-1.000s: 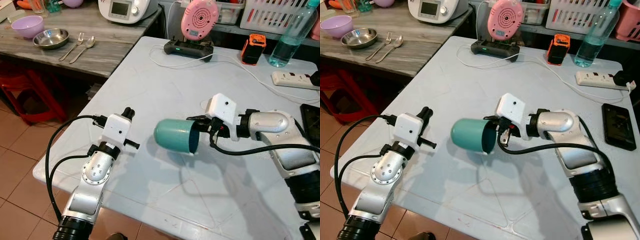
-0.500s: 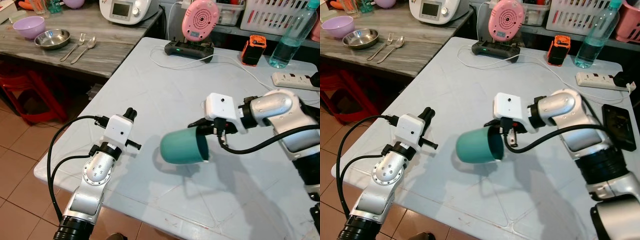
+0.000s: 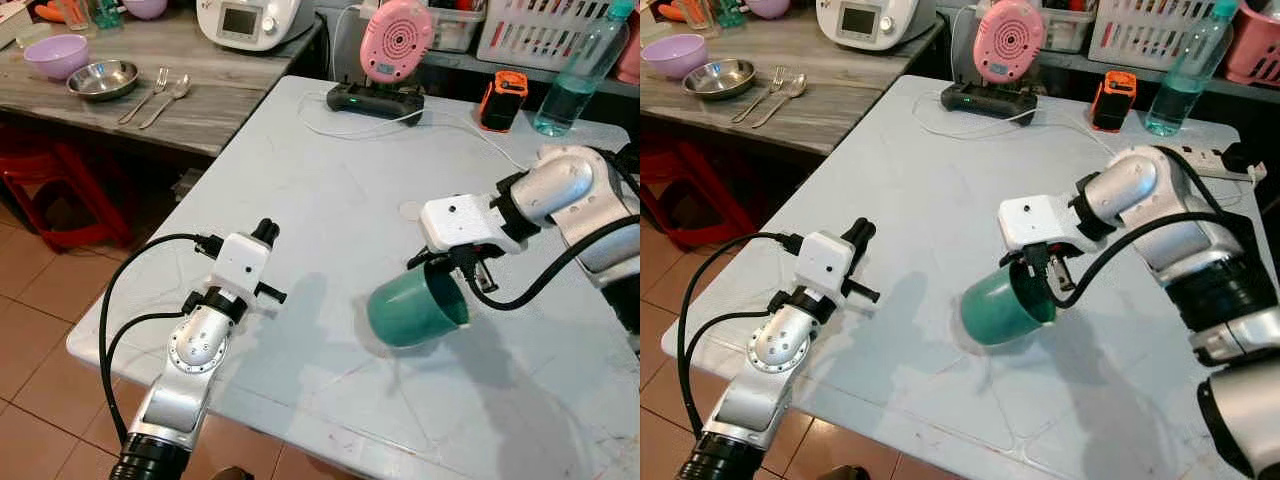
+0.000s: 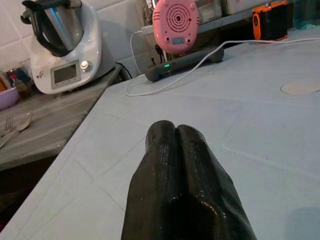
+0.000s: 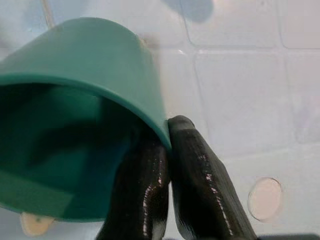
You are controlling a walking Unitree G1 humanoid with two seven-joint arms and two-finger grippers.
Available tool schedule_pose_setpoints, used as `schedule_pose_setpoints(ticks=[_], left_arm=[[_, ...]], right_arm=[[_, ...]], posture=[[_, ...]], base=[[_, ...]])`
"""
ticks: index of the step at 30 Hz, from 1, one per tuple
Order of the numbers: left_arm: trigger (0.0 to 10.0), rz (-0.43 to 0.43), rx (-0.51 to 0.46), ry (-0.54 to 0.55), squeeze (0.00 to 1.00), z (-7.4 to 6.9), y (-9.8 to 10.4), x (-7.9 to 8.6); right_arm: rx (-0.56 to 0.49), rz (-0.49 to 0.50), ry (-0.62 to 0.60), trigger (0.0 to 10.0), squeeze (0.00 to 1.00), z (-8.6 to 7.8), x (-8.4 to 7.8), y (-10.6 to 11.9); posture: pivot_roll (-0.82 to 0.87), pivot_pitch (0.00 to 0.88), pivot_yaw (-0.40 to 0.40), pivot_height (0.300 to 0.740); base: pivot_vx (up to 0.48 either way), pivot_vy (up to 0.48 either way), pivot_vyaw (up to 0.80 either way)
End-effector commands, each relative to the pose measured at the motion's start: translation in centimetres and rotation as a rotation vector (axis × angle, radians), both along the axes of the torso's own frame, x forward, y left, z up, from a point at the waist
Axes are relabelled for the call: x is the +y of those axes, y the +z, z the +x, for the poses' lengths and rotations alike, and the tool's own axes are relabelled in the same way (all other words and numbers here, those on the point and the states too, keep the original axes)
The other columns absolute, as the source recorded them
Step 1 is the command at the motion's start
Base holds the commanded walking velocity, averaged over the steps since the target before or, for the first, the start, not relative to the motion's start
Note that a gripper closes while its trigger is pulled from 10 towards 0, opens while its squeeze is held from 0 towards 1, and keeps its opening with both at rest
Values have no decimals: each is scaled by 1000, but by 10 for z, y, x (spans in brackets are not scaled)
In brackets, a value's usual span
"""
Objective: Setting the table
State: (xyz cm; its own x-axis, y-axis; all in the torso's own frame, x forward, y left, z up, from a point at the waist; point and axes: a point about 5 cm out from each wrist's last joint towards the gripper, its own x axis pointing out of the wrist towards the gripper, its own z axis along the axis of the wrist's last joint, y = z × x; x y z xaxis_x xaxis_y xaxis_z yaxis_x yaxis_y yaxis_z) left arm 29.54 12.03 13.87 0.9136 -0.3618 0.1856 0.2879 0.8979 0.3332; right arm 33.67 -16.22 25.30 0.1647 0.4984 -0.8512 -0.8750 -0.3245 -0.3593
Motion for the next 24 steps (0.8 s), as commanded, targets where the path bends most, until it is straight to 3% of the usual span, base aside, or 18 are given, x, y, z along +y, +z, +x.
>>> schedule_pose_setpoints(ticks=[1,9,21,22,23,24], left_arm=[[10000,6,11,-3,0,-2,-3,0],[10000,-4,20,-12,0,-2,-5,-3],[10000,-14,25,-16,0,-3,-5,-5],[10000,-15,26,-16,0,-3,-5,-5],[10000,-15,26,-16,0,-3,-5,-5],[10000,-17,28,-16,0,-3,-6,-5]], right_arm=[[-20,-82,16,0,0,1,-4,2],[-86,-207,11,0,0,11,-16,9],[-182,-271,17,0,0,25,-17,8],[-205,-265,19,1412,0,27,-16,8],[-205,-265,19,1412,0,27,-16,8],[-227,-254,16,2039,0,29,-14,8]], posture=[[-92,95,7,740],[-96,96,7,740],[-96,96,7,740],[-96,96,7,740],[-96,96,7,740],[-96,96,7,740]], base=[[0,0,0],[0,0,0],[0,0,0],[0,0,0],[0,0,0],[0,0,0]])
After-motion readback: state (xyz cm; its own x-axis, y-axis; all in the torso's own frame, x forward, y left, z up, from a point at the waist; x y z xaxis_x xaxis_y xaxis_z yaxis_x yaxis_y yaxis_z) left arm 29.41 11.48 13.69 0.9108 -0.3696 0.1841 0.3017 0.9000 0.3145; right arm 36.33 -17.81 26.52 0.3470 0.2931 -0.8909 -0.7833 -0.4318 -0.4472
